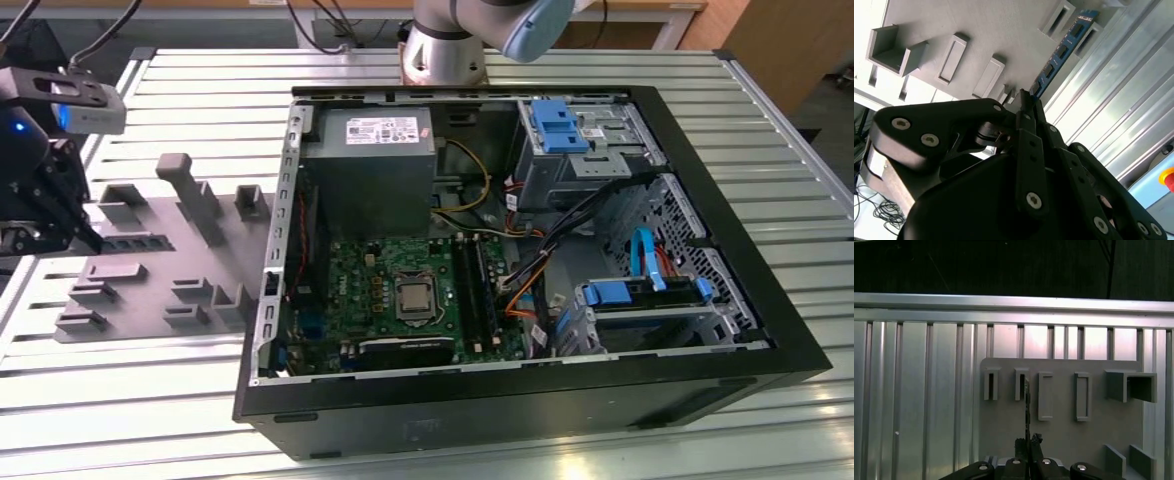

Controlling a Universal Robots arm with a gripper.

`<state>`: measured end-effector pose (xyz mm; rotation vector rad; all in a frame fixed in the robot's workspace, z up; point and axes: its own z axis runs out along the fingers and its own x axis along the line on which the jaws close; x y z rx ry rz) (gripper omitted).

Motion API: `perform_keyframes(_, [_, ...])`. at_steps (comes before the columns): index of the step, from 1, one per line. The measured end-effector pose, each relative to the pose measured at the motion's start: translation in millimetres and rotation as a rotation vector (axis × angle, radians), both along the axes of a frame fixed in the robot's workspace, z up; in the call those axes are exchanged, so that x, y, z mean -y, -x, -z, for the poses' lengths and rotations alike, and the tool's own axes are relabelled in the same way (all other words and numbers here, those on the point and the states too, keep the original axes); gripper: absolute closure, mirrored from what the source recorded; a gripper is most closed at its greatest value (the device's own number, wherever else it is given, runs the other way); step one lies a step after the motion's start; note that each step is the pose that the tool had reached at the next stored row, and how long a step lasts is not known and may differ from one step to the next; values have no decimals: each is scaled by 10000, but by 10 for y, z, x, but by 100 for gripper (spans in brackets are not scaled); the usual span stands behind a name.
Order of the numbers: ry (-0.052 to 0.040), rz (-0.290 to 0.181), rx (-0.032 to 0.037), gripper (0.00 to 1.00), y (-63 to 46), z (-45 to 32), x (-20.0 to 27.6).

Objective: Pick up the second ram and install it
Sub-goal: 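Pick up the second ram and move it above second insertion slot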

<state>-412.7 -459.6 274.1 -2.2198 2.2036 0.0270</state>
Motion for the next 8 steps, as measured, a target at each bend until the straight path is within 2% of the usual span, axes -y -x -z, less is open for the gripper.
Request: perform_keyframes(8, [-1,0,1,86,0,-192,0])
